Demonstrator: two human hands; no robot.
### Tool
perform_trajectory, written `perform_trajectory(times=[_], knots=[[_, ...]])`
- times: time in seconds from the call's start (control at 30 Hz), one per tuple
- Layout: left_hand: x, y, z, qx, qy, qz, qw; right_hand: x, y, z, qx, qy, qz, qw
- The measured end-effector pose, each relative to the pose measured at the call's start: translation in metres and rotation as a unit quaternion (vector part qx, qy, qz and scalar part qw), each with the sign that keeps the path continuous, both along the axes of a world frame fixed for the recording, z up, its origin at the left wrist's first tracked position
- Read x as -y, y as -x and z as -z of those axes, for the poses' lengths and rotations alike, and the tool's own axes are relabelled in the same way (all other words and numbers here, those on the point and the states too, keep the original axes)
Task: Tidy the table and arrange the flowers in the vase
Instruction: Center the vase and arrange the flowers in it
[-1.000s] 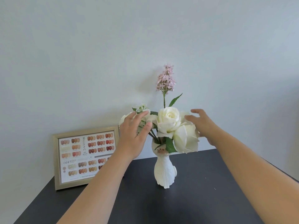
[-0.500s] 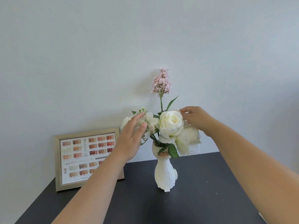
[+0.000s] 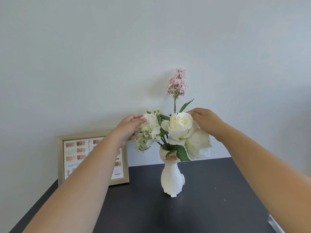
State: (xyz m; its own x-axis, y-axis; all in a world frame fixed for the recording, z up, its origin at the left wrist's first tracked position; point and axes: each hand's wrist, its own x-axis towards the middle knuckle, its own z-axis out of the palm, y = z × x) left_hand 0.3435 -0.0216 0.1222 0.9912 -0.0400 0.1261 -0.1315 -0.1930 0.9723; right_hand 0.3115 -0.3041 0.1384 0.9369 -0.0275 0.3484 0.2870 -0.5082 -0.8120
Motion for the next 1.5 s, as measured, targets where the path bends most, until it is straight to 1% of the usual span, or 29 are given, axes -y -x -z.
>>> perform_trajectory(times=[0.13, 0.33, 0.5, 0.67, 0.73, 0.87, 1.0, 1.13, 1.23, 1.3, 1.4, 1.5], knots=[[0.004, -0.003, -0.021, 0.028, -0.128, 0.003, 0.991, 0.004, 0.003, 0.005, -0.001, -0.014, -0.007, 1.0], [0.019, -0.009, -0.042, 0.05, -0.236, 0.02, 0.97, -0.001, 0.005, 0.01, -0.005, -0.027, -0.028, 0.999], [0.021, -0.008, -0.04, 0.044, -0.262, 0.036, 0.963, -0.003, 0.008, 0.014, -0.002, -0.033, -0.029, 0.999], [0.005, -0.01, -0.045, 0.043, -0.266, 0.011, 0.963, 0.0, 0.009, 0.012, -0.014, -0.022, -0.029, 0.999], [0.0, -0.012, -0.051, 0.046, -0.253, -0.001, 0.966, 0.003, 0.007, 0.008, -0.007, -0.016, -0.016, 1.0], [0.006, -0.02, -0.059, 0.054, -0.238, 0.0, 0.97, 0.007, 0.0, -0.009, 0.058, -0.017, 0.039, 0.997], [0.023, -0.034, -0.062, 0.068, -0.309, 0.029, 0.948, 0.0, -0.01, -0.032, 0.104, -0.012, 0.038, 0.994], [0.039, -0.046, -0.06, 0.058, -0.358, 0.07, 0.929, -0.011, -0.021, -0.051, 0.122, 0.034, 0.005, 0.992], [0.041, -0.053, -0.055, 0.068, -0.364, 0.08, 0.925, -0.018, -0.032, -0.058, 0.101, 0.079, 0.002, 0.992], [0.039, -0.057, -0.053, 0.08, -0.364, 0.075, 0.925, -0.022, -0.042, -0.06, 0.077, 0.12, 0.033, 0.989], [0.035, -0.06, -0.051, 0.117, -0.375, 0.055, 0.918, -0.026, -0.051, -0.058, 0.043, 0.189, 0.098, 0.976], [0.03, -0.058, -0.051, 0.152, -0.364, 0.036, 0.918, -0.032, -0.056, -0.055, 0.032, 0.22, 0.124, 0.967]])
